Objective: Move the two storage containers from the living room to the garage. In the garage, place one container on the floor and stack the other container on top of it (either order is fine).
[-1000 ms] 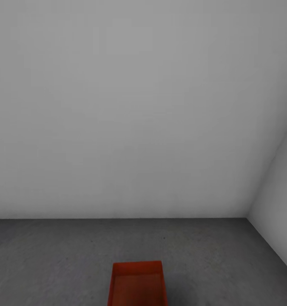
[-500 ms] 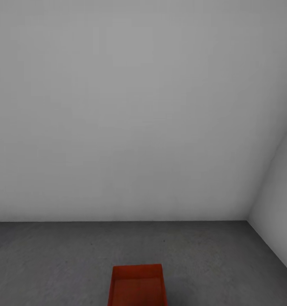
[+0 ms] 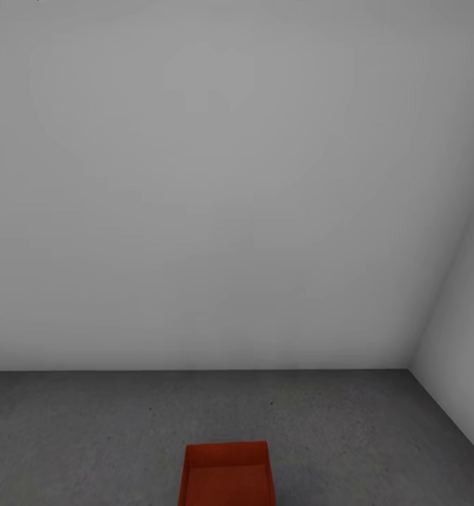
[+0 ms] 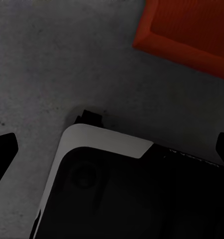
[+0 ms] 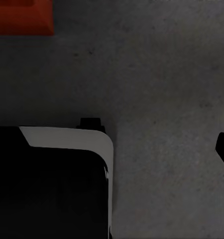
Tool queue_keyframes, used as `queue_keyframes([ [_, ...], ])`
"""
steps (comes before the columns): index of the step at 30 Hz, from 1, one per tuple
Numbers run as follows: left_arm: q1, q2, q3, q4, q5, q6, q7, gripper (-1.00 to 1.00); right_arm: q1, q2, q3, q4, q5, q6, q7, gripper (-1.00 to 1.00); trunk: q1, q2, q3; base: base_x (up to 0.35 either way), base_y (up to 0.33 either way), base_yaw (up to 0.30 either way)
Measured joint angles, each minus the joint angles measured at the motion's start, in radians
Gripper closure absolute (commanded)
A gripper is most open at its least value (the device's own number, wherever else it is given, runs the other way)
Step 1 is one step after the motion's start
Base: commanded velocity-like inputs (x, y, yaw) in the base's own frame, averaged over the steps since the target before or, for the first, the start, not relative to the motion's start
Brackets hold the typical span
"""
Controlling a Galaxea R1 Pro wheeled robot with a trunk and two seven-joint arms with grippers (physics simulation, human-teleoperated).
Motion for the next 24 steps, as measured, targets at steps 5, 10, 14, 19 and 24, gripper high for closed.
queue_keyframes([
  [5, 0.0, 0.0, 0.0, 0.0, 0.0, 0.0, 0.0, -1.0, 0.0, -0.002, 0.0, 0.0, 0.0, -0.001, 0.0, -1.0, 0.0, 0.0, 0.001, 0.0, 0.0, 0.0],
  [10, 0.0, 0.0, 0.0, 0.0, 0.0, 0.0, 0.0, -1.0, 0.0, -0.003, 0.001, 0.0, 0.003, -0.003, 0.003, -1.0, 0.0, 0.0, 0.001, 0.0, 0.0, 0.0],
  [14, 0.0, 0.0, 0.0, 0.0, 0.0, 0.0, 0.0, -1.0, 0.0, -0.002, 0.002, 0.0, 0.015, -0.004, 0.004, -1.0, 0.0, 0.0, 0.001, 0.0, 0.0, 0.0],
  [19, 0.0, 0.0, 0.0, 0.0, 0.0, 0.0, 0.0, -1.0, 0.0, 0.011, 0.002, 0.0, 0.037, -0.003, 0.0, -1.0, 0.0, 0.0, 0.001, 0.0, 0.0, 0.0],
  [24, 0.0, -0.001, 0.0, 0.0, 0.0, 0.0, 0.0, -1.0, 0.0, 0.029, 0.001, 0.0, 0.044, -0.002, -0.002, -1.0, 0.0, 0.0, 0.001, 0.0, 0.0, 0.0],
])
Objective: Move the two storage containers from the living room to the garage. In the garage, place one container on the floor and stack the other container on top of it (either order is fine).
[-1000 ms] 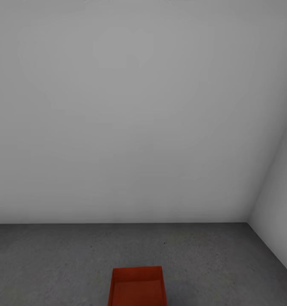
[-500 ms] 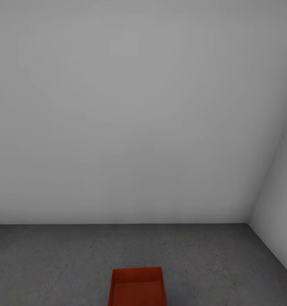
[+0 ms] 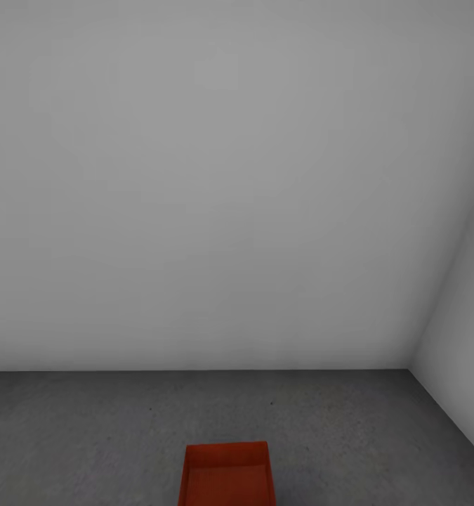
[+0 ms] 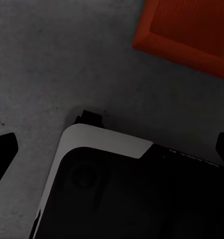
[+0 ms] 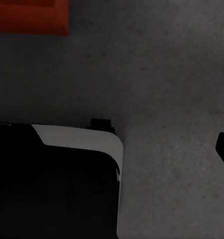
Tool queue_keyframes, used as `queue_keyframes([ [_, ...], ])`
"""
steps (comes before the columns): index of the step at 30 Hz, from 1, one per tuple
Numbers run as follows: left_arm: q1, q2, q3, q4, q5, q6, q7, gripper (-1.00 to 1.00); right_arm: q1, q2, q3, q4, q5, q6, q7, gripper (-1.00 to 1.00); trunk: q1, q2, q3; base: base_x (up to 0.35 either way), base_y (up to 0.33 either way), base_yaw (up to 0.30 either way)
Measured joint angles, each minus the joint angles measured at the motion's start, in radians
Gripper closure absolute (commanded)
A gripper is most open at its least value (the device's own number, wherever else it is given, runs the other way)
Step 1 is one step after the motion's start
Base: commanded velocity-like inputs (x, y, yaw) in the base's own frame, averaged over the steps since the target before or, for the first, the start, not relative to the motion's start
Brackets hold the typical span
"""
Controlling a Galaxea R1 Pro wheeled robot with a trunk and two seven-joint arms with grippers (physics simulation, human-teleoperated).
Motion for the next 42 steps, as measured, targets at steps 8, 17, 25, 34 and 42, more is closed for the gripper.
queue_keyframes([
  [8, 0.0, -0.001, 0.0, 0.0, 0.0, 0.0, 0.0, -1.0, 0.0, -0.006, 0.001, 0.0, 0.002, -0.009, 0.001, -1.0, 0.0, 0.0, 0.0, 0.0, 0.0, -0.011],
  [17, 0.0, -0.002, 0.0, 0.0, 0.0, 0.0, 0.001, -1.0, 0.0, -0.002, 0.001, 0.0, 0.0, 0.001, 0.003, -1.0, 0.0, 0.0, 0.0, 0.0, 0.0, -0.262],
  [25, 0.0, -0.004, 0.0, 0.0, -0.001, 0.0, 0.001, -1.0, 0.0, -0.003, 0.001, 0.0, 0.0, 0.001, 0.004, -1.0, 0.0, 0.0, 0.0, 0.0, 0.0, -0.297],
  [34, 0.0, -0.006, -0.001, 0.0, -0.002, 0.0, 0.001, -1.0, 0.0, -0.002, 0.001, 0.0, 0.0, 0.001, 0.006, -1.0, 0.0, 0.0, 0.0, 0.0, 0.0, -0.297],
  [42, 0.0, -0.007, -0.001, 0.0, -0.004, 0.0, 0.0, -1.0, 0.0, -0.003, 0.001, 0.0, 0.0, 0.001, 0.006, -1.0, 0.0, 0.0, 0.0, 0.0, 0.0, -0.297],
])
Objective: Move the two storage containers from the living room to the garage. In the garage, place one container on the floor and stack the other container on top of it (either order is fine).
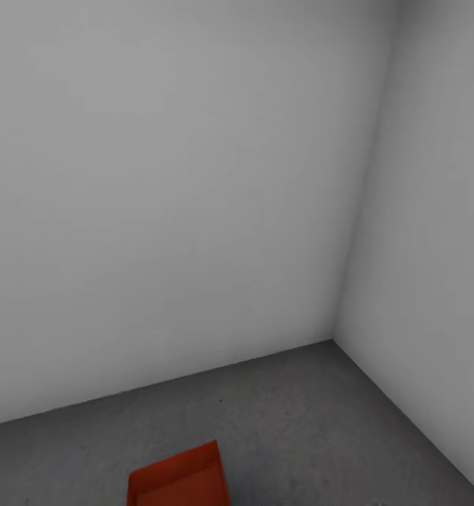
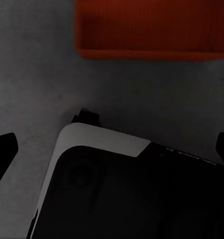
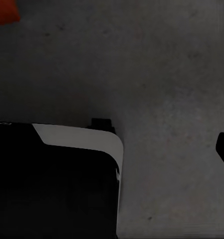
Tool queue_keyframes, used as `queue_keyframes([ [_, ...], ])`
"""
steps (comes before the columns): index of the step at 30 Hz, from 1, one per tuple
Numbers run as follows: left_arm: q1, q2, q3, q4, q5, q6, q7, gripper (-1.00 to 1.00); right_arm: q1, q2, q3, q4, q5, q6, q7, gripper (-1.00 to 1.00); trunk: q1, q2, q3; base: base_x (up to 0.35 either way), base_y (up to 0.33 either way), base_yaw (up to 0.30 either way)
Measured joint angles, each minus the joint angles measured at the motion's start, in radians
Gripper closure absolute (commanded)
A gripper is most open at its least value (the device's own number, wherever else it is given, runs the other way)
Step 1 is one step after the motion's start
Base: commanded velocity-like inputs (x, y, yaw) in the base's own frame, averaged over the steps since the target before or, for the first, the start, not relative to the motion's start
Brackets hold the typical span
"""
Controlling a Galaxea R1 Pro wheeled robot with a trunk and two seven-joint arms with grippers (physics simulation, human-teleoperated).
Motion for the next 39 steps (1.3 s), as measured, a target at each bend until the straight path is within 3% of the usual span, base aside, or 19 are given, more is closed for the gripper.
queue_keyframes([
  [15, 0.0, -0.001, -0.001, 0.0, 0.0, 0.0, 0.001, -1.0, 0.0, 0.0, 0.0, 0.0, 0.0, 0.0, -0.001, -1.0, 0.0, 0.0, 0.0, -0.019, 0.0, -0.103],
  [31, 0.0, -0.007, 0.0, 0.001, 0.001, 0.0, 0.001, -1.0, 0.0, -0.003, -0.002, 0.0, -0.003, -0.001, -0.007, -1.0, 0.001, 0.0, 0.0, -0.323, 0.0, -0.002],
  [39, 0.0, -0.008, 0.001, 0.001, 0.001, 0.0, 0.001, -1.0, 0.0, -0.001, -0.002, 0.0, -0.004, 0.0, -0.009, -1.0, 0.001, 0.0, 0.0, -0.343, 0.068, -0.211],
])
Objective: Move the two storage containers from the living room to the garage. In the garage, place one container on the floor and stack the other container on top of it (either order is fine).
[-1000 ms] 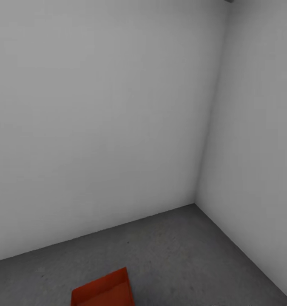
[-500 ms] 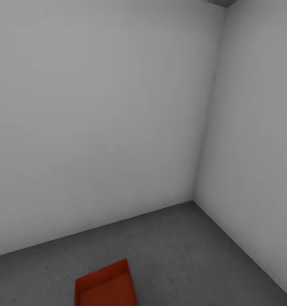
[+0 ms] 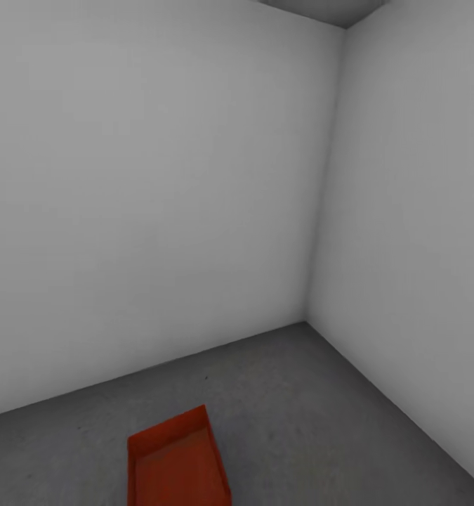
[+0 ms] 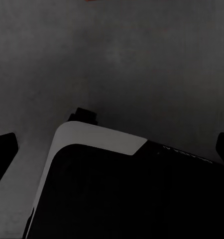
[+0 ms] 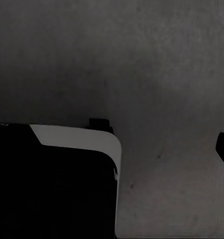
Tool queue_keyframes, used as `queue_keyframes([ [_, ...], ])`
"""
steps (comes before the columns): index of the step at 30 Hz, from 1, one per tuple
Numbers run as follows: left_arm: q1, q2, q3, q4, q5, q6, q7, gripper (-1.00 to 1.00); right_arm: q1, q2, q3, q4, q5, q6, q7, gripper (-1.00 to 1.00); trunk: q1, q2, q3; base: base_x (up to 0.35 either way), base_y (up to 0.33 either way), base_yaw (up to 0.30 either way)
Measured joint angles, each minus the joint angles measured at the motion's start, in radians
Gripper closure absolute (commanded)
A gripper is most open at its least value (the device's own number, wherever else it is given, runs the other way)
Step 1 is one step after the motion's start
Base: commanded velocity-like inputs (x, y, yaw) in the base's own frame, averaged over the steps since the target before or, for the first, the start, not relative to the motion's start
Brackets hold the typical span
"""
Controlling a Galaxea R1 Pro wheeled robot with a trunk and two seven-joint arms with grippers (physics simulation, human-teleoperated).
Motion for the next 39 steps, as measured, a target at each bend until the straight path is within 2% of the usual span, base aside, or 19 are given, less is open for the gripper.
queue_keyframes([
  [13, 0.0, 0.0, 0.0, 0.0, 0.0, 0.0, 0.0, -1.0, 0.0, -0.002, 0.0, 0.0, 0.0, 0.0, 0.004, -1.0, 0.0, 0.0, 0.0, -0.319, 0.099, -0.292],
  [39, 0.0, 0.003, 0.0, -0.003, -0.003, -0.001, 0.002, -1.0, 0.0, 0.004, 0.0, 0.0, -0.002, -0.01, -0.002, -1.0, -0.001, 0.0, -0.001, -0.005, 0.002, -0.296],
])
